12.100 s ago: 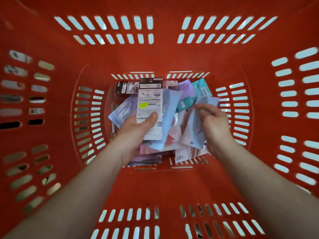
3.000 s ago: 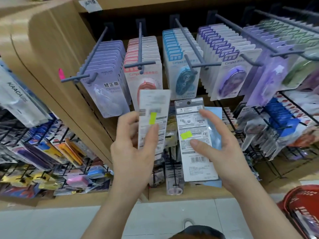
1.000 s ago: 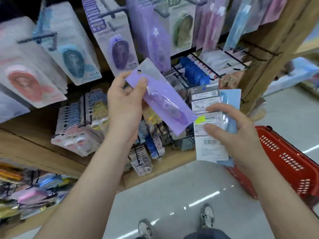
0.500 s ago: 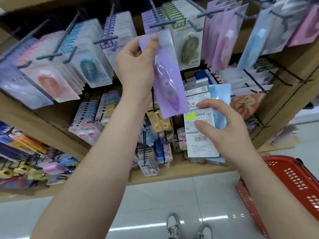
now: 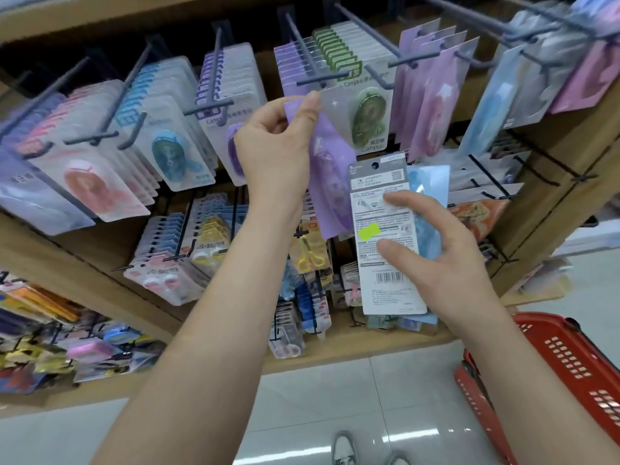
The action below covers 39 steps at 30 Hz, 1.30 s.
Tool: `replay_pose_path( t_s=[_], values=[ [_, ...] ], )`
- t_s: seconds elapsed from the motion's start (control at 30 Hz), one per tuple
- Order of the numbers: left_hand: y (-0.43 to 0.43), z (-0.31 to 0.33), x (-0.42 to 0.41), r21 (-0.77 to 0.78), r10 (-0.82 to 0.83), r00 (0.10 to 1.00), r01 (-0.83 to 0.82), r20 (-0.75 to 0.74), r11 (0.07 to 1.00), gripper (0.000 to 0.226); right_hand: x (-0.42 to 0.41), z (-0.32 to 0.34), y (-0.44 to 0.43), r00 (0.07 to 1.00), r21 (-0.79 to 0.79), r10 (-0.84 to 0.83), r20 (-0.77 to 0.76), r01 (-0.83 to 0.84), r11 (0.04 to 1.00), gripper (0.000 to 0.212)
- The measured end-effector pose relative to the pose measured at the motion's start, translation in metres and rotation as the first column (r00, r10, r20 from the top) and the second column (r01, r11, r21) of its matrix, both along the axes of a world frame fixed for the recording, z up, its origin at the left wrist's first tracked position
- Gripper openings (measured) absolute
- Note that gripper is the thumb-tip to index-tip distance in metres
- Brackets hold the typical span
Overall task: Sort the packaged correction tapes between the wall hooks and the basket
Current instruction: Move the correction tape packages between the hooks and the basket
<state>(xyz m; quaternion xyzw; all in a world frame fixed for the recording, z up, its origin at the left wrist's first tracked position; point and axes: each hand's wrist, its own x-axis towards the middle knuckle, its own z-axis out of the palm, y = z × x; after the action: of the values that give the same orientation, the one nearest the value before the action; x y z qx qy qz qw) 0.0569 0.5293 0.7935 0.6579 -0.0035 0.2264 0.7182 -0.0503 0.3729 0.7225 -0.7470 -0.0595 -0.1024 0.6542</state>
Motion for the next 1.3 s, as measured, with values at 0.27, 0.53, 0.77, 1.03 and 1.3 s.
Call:
replay_pose_path(
  t_s=[0.27,0.53,0.77,1.03,1.3],
  values=[
    [0.000,0.005,0.005,-0.057,-0.135,0.988,0.131,-0.074,0.990,0.012,0.011,0.006,0.013,0.998,0.043,-0.031,0.059,0.029,0.999,0.080],
    [0.003,0.003,0.002,-0.033,-0.083,0.996,0.083,-0.020,0.996,0.013,0.020,-0.003,0.014,1.000,0.276,-0.013,0.003,0.011,0.961,0.085],
    [0.017,-0.018,-0.012,-0.004,-0.257,0.957,0.259,-0.133,0.966,0.030,0.025,-0.008,0.019,0.999,0.303,-0.028,-0.028,0.036,0.952,0.089],
    [0.027,-0.050,-0.024,0.101,-0.118,0.969,0.142,-0.215,0.985,0.010,0.021,-0.002,0.023,0.995,0.294,-0.096,-0.018,0.097,0.951,0.100],
    [0.019,-0.060,-0.006,0.414,0.074,0.960,0.045,-0.268,0.909,0.036,0.019,0.001,0.023,0.989,0.266,-0.149,-0.009,0.146,0.953,0.096]
  ],
)
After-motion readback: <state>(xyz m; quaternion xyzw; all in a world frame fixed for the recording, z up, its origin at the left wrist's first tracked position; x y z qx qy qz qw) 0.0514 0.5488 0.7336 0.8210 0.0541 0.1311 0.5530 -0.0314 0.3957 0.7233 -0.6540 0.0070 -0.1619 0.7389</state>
